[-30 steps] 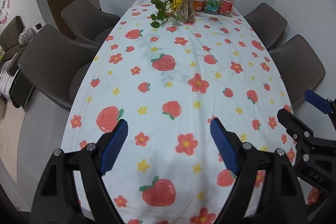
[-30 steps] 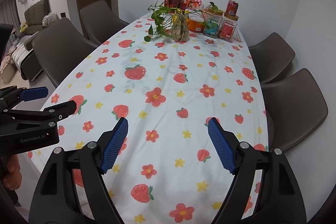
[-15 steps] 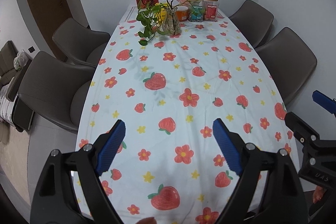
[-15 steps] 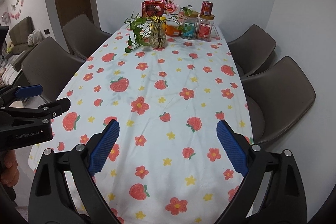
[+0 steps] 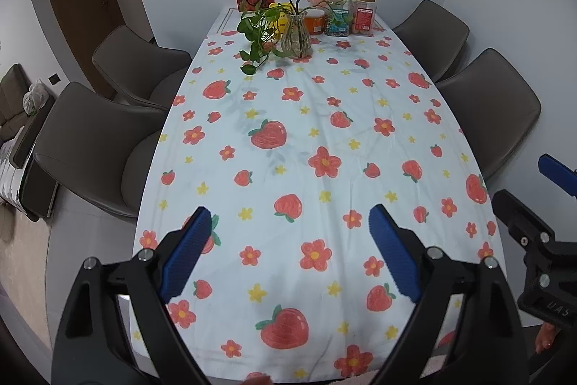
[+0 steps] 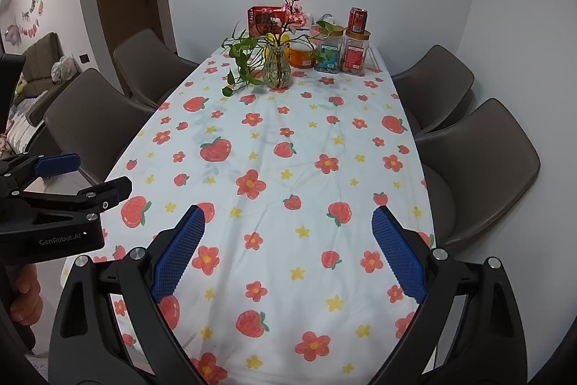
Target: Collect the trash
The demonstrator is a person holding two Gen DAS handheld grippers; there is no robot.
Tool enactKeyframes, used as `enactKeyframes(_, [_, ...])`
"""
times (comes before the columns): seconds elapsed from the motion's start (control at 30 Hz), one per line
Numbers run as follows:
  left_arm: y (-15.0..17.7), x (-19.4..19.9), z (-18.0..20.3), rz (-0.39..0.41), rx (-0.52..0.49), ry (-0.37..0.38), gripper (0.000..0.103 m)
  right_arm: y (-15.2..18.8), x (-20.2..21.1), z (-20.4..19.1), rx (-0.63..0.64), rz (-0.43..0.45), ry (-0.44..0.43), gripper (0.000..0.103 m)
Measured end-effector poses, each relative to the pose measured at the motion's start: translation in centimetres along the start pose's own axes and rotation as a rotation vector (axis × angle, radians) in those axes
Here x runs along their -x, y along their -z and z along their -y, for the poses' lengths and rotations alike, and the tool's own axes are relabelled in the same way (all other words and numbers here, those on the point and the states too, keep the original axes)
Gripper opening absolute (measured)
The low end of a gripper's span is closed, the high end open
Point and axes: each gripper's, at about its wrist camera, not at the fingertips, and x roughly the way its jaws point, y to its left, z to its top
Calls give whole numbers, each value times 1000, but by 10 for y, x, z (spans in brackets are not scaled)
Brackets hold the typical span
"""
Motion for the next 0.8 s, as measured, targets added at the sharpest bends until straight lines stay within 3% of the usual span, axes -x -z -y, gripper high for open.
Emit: enactKeyframes(0.8, [-1,4,1,13,-3,11,89,-6,10,-4,-12,30,10,91])
